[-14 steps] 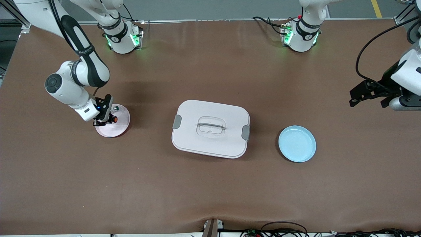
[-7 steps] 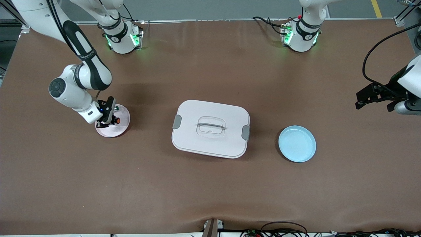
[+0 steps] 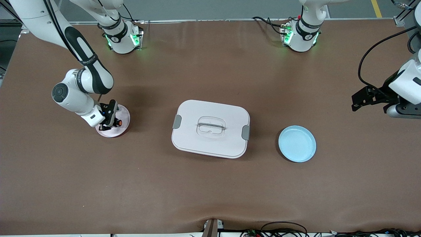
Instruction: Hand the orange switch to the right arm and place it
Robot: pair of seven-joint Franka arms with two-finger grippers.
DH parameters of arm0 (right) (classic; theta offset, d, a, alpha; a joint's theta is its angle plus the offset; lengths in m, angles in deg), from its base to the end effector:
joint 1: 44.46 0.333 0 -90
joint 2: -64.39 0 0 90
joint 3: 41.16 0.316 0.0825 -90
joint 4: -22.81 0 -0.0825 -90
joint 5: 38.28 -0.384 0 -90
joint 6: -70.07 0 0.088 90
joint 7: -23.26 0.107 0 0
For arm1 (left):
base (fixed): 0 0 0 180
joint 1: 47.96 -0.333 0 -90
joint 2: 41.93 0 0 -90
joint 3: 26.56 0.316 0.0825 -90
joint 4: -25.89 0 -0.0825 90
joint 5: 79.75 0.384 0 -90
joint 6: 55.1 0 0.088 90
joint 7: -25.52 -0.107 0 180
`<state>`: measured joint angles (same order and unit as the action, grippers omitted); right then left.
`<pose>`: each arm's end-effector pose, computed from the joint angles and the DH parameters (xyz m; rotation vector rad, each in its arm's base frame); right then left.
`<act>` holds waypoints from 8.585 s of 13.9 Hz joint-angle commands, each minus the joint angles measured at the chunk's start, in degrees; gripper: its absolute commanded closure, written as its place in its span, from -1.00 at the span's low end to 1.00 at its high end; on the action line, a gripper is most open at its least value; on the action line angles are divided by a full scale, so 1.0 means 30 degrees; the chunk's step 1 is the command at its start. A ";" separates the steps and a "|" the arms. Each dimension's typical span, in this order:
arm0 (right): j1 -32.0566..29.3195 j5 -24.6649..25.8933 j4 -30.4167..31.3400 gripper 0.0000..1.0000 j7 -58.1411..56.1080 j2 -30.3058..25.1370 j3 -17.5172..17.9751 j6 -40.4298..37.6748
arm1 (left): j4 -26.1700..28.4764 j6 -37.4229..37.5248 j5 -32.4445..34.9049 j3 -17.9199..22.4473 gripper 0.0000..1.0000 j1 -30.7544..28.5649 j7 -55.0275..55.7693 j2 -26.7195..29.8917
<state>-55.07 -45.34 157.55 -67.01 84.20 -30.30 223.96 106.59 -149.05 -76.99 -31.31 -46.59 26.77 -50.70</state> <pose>0.5116 0.0021 0.1859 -2.2746 -2.0318 -0.1177 0.6064 -0.0559 0.6193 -3.1058 0.1320 -0.1257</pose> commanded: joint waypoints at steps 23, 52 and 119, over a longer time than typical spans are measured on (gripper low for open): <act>-0.0389 0.0627 -0.2989 -1.00 0.5038 -0.2673 -0.0046 -0.9843 | 0.5420 -0.2022 -0.0950 0.0618 -1.00 0.0101 0.0580 0.5214; -0.2117 0.1593 -1.4557 -1.00 2.6124 -0.4785 0.0041 -2.2266 | 0.2311 0.0351 -0.0891 0.0706 -1.00 0.0131 0.0551 0.2487; 0.2600 0.1066 -1.8750 -1.00 3.0999 -0.5986 -0.3621 -2.6455 | 0.2341 0.1552 -0.0627 0.0618 -1.00 0.0073 0.0023 0.2311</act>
<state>-47.00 -42.77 101.34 26.33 67.04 -41.10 144.78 114.81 -145.49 -79.06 -29.42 -46.11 28.14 -43.45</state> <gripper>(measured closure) 0.000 0.000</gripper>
